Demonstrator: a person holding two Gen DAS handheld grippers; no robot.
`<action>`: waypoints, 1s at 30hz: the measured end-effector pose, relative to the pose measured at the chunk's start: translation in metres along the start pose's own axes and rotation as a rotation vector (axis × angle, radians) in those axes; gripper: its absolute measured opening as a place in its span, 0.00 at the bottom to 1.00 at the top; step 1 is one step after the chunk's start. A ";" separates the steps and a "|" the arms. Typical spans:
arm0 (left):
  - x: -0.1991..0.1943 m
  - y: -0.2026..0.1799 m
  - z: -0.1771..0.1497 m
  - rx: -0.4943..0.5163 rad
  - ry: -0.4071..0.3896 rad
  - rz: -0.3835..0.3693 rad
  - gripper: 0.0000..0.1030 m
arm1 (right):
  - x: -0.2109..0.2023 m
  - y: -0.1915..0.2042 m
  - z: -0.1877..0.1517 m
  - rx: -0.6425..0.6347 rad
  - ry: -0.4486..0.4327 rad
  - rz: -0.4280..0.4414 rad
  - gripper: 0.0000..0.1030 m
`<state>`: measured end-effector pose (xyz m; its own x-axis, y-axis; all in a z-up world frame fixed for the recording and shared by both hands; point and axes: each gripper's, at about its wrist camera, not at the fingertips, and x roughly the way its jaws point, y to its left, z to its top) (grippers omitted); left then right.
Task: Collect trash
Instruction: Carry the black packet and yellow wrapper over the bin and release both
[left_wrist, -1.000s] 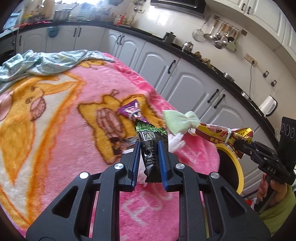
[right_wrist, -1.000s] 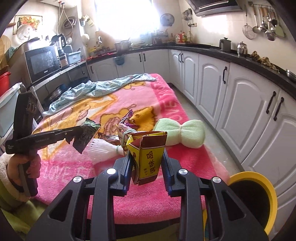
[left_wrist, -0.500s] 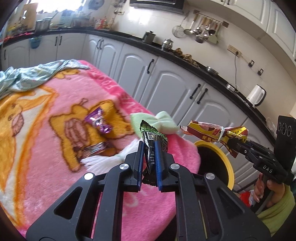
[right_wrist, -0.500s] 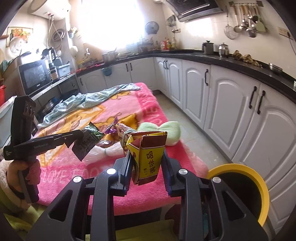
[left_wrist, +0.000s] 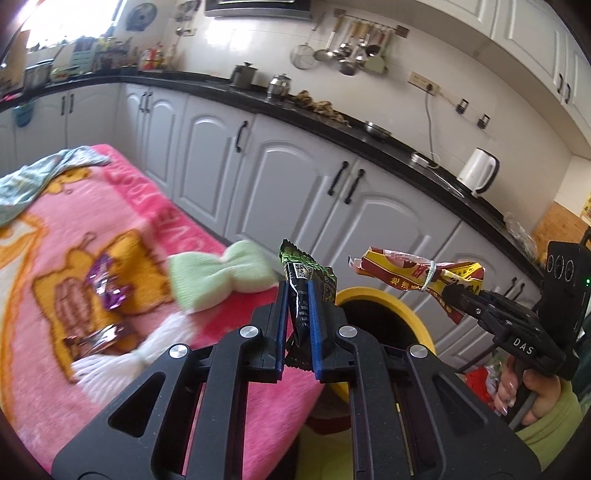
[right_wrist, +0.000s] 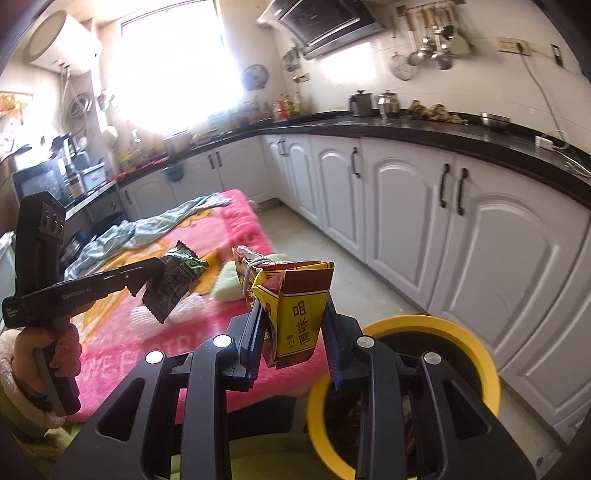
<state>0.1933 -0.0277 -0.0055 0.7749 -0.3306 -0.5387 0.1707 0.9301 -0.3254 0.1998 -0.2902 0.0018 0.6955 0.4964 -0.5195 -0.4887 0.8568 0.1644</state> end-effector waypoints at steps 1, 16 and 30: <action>0.003 -0.004 0.001 0.005 0.002 -0.005 0.06 | -0.002 -0.003 -0.001 0.006 -0.003 -0.008 0.27; 0.045 -0.069 0.005 0.081 0.031 -0.096 0.06 | -0.050 -0.065 -0.022 0.106 -0.061 -0.158 0.27; 0.091 -0.101 -0.009 0.109 0.087 -0.159 0.06 | -0.054 -0.100 -0.047 0.167 -0.017 -0.272 0.27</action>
<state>0.2410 -0.1532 -0.0288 0.6779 -0.4832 -0.5540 0.3556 0.8751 -0.3283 0.1863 -0.4096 -0.0263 0.7984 0.2466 -0.5493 -0.1911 0.9689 0.1571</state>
